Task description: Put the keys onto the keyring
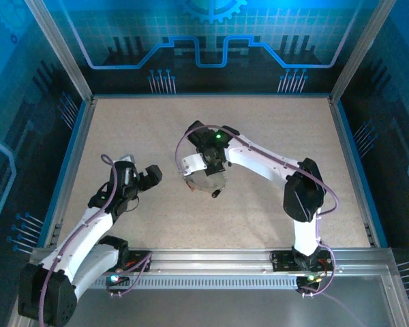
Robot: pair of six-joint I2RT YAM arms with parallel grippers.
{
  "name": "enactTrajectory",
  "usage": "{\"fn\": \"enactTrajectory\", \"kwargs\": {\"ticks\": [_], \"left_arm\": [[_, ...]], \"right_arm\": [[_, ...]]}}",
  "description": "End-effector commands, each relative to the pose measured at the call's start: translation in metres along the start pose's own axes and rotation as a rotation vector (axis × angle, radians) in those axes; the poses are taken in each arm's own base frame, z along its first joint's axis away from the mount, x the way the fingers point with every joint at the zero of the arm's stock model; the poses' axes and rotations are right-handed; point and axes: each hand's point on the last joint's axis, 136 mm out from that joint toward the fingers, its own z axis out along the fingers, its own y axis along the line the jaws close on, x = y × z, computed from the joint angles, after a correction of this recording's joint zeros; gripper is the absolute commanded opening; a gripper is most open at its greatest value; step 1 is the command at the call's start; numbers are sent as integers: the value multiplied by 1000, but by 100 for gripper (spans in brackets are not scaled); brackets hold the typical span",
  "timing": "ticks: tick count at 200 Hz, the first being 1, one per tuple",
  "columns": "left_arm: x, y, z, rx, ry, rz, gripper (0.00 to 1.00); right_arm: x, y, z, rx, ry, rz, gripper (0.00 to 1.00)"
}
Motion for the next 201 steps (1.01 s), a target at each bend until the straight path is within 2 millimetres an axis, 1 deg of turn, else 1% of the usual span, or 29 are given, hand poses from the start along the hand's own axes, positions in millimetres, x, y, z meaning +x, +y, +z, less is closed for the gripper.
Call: {"fn": "enactTrajectory", "kwargs": {"ticks": [1, 25, 42, 57, 101, 121, 135, 142, 154, 178, 195, 201], "left_arm": [[-3, -5, -1, 22, 7, 13, 99], [0, -4, 1, 21, 18, 17, 99], [3, -4, 2, 24, 28, 11, 99], [5, -3, 3, 25, 38, 0, 99], [7, -5, 5, 34, 50, 10, 99], [10, -10, 8, 64, 67, 17, 99], [14, -18, 11, 104, 91, 31, 99], [16, -20, 12, 118, 104, 35, 99], [19, -21, 15, 115, 124, 43, 99], [20, -21, 17, 108, 128, 68, 99], [20, -23, 18, 112, 131, 76, 99], [20, -23, 19, 110, 132, 77, 99]], "right_arm": [[2, -15, 10, 4, -19, 13, 0], [16, -22, 22, -11, 2, 32, 0], [25, -23, 29, -33, 8, 51, 0], [34, -17, 35, -78, 17, 71, 0], [71, 1, 60, -170, 53, 162, 0], [89, 3, 68, -195, 71, 220, 0], [102, 6, 72, -214, 92, 250, 0], [108, 8, 74, -225, 105, 259, 2], [119, 14, 77, -242, 124, 281, 9], [136, 27, 83, -279, 139, 342, 11], [152, 35, 92, -266, 179, 365, 17], [160, 34, 95, -238, 207, 375, 18]]}}
